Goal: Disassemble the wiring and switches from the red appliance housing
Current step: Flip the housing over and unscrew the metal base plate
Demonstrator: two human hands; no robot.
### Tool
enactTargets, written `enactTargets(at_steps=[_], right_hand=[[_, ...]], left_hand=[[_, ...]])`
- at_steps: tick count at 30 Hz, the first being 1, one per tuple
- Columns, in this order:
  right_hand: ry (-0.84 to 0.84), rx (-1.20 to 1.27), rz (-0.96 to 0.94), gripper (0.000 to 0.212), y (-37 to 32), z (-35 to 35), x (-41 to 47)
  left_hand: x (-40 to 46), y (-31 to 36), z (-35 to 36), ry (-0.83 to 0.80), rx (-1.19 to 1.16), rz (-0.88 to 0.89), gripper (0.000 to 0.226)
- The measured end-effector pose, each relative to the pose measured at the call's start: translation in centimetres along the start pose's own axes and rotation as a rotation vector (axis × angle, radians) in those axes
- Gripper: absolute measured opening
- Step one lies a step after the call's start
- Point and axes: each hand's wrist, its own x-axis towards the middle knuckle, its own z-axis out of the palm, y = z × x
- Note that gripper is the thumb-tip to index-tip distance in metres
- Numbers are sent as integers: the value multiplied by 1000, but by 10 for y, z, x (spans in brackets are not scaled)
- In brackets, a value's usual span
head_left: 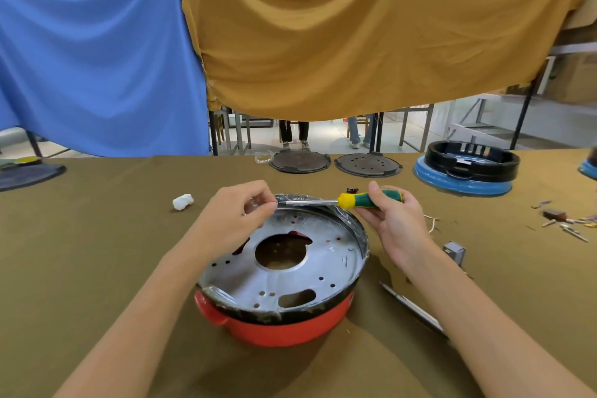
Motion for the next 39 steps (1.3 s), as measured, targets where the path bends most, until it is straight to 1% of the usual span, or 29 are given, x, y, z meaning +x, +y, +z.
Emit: enactTargets(at_steps=[4, 7, 9, 10, 13, 14, 16, 18, 20, 22, 24, 25, 27, 30, 31, 34, 35, 37, 39], right_hand=[[94, -79, -69, 45, -1, 2, -1], [80, 82, -35, 41, -13, -6, 1], [50, 133, -6, 43, -17, -11, 1], [40, 100, 10, 44, -17, -11, 0], [52, -103, 33, 49, -9, -9, 0], [52, -116, 37, 48, -8, -9, 0], [48, -10, 74, 41, -10, -11, 1], [37, 177, 144, 32, -14, -12, 1], [-47, 338, 212, 26, -17, -12, -2], [-188, 404, 256, 35, -19, -10, -7], [-330, 400, 262, 44, -23, -10, -10], [-391, 376, 253, 45, -26, -9, -11], [-497, 289, 241, 40, -32, -6, -16], [-597, 100, 221, 19, -34, 7, -33], [-621, -21, 166, 15, -33, 11, -41], [-666, -502, -109, 19, -29, 20, -69], [-671, -585, -165, 22, -28, 22, -79], [-659, -609, -223, 26, -26, 24, -96], [-600, -589, -261, 27, -25, 19, -107]], left_hand=[[-3, 2, 0, 23, -12, 5, 16], [-4, -3, -10, 91, -137, -67, 15], [-6, -4, -14, 90, -185, -94, 13], [-6, -3, -15, 82, -199, -101, 12], [-6, -1, -16, 59, -287, -119, 10], [-7, 0, -17, 50, -320, -126, 10], [-10, 0, -19, 33, -357, -139, 10], [-13, 1, -19, 30, -385, -161, 10], [-15, 4, -19, 46, -419, -190, 11], [-15, 10, -21, 55, -459, -226, 12], [-18, 18, -22, 30, -560, -285, 17], [-20, 23, -21, 9, -637, -326, 21], [-25, 34, -17, -22, -788, -413, 26], [-32, 48, -11, -51, -880, -524, 29], [-34, 52, -9, -67, -888, -546, 30], [-39, 65, -2, -106, -865, -557, 30], [-41, 69, 0, -111, -849, -552, 29], [-45, 78, 5, -124, -804, -533, 31], [-48, 86, 10, -150, -731, -507, 31]])
